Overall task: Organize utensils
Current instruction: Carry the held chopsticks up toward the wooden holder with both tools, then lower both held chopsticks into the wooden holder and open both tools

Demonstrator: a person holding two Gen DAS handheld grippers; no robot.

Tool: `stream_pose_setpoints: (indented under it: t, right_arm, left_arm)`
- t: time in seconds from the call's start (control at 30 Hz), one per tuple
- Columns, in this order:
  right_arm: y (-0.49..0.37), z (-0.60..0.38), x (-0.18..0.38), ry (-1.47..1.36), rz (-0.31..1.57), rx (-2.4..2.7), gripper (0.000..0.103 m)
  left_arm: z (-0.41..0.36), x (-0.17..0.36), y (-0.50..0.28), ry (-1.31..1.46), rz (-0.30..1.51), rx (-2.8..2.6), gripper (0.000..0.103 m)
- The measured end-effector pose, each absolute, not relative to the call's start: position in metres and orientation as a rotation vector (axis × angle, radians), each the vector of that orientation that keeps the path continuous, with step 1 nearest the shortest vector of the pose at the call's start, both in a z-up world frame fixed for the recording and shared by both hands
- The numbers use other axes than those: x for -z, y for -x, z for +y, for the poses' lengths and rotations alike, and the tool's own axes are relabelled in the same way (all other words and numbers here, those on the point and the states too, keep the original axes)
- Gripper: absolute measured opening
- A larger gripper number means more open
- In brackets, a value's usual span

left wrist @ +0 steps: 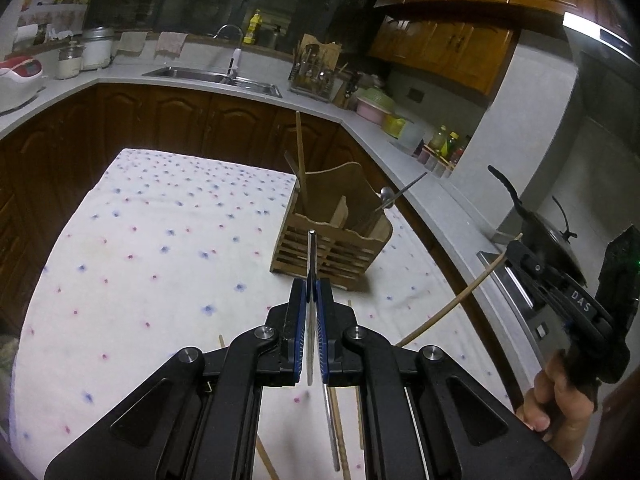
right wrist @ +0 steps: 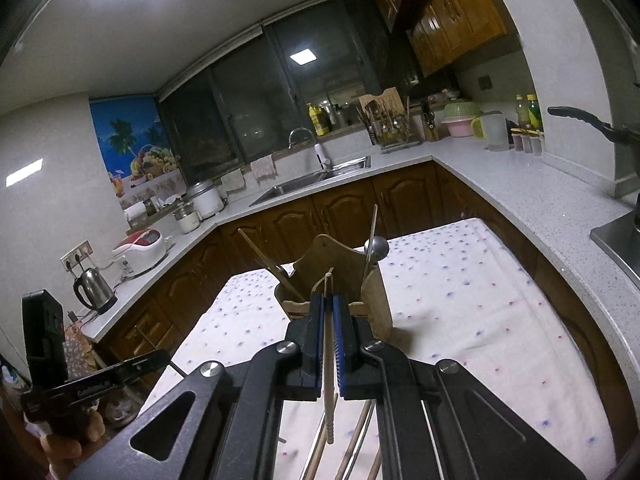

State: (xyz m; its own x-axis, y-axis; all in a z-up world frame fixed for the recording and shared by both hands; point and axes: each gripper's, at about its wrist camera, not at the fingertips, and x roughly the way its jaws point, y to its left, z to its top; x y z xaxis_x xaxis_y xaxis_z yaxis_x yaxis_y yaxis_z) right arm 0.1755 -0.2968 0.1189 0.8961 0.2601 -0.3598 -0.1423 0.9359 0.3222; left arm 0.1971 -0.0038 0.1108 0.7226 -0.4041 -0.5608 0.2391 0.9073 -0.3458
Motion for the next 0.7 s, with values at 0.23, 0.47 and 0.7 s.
stream_pose_setpoints:
  t: [0.23,0.47,0.7]
  right_arm:
    - [-0.179,-0.300,-0.126,-0.297,0.390,-0.209,0.005]
    - [-0.192,-0.308,-0.146,-0.293,0.331,-0.200,0.005]
    - [-0.220,-0.318,-0.180,-0.290,0.247,-0.163,0.005]
  left_arm:
    - [-0.006,-0.123,-0.205,0.258,0.646,0.361,0.005]
    - [-0.012,-0.159,-0.225,0.252,0.556,0.358,0.005]
    - [-0.017,-0.202,-0.255,0.233,0.445,0.344,0.005]
